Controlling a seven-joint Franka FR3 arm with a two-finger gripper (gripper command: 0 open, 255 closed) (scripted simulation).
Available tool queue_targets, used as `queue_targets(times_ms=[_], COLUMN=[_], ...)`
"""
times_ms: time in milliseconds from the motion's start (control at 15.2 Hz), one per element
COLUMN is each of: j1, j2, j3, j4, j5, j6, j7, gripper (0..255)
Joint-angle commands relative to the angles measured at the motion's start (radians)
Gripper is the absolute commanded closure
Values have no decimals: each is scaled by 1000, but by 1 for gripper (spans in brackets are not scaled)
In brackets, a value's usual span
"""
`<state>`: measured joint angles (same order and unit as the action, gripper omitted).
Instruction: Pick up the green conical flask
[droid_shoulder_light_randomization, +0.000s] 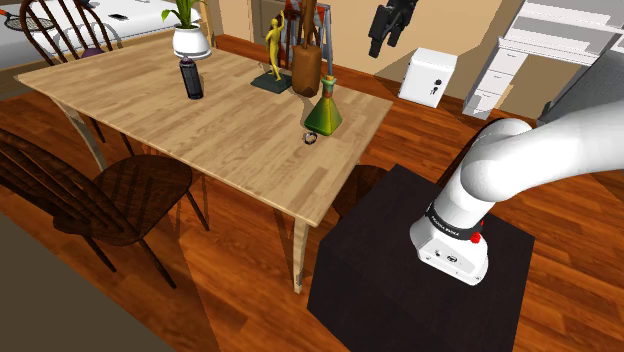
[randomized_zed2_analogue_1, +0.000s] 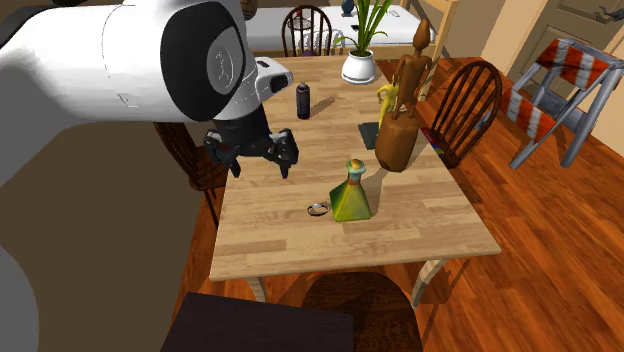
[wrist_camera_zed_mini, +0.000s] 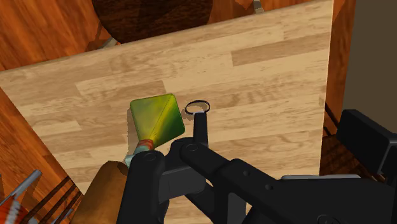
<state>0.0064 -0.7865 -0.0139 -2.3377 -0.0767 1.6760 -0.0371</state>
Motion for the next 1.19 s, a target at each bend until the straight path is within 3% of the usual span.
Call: queue_targets(times_ms=[0, 594, 1122], j1=[0, -17, -23], j2=[0, 299, 602], j3=[0, -128, -224], j4=[0, 90, 258], j5=[0, -14, 43], j6=[0, 184, 289], j7=[0, -127, -259], gripper=[0, 0, 0])
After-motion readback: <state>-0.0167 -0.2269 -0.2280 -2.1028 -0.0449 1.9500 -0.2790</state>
